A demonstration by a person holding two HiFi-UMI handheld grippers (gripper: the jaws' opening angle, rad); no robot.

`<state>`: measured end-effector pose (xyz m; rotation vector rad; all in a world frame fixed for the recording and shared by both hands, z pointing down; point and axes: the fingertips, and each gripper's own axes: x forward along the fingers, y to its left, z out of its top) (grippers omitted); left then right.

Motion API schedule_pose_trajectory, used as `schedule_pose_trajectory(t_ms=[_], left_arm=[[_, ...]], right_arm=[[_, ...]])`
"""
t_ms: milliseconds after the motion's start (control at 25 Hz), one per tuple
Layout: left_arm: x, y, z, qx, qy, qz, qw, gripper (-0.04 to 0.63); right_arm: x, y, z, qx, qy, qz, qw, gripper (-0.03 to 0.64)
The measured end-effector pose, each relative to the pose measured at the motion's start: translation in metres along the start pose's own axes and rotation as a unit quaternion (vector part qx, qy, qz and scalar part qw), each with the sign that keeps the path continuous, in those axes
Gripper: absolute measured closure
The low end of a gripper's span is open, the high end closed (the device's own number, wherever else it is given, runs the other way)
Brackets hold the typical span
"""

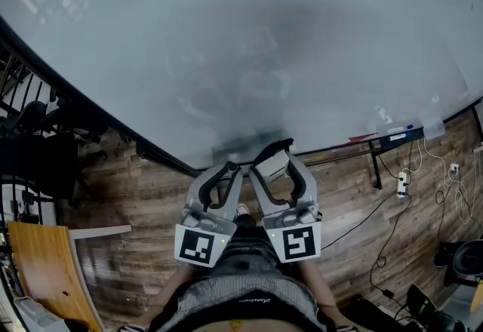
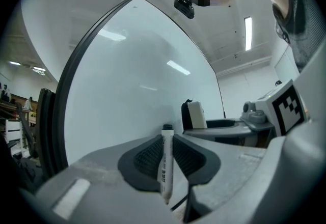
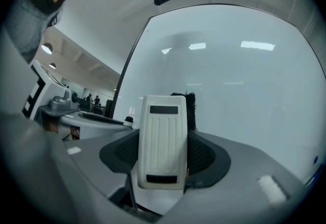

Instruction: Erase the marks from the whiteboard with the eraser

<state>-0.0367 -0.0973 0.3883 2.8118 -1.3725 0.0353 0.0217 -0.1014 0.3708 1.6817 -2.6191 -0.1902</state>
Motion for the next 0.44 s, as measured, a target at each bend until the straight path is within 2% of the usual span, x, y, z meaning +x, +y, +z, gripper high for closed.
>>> schedule_pose_trajectory(t_ms=[440], left_arm=[[0.0013, -0.0011, 0.0002, -0.004, 0.001, -0.009, 1.0000, 0.525]], right_arm=[[-0.0008, -0.0019, 0.0011, 0.002, -0.002, -0.005, 1.000, 0.357]])
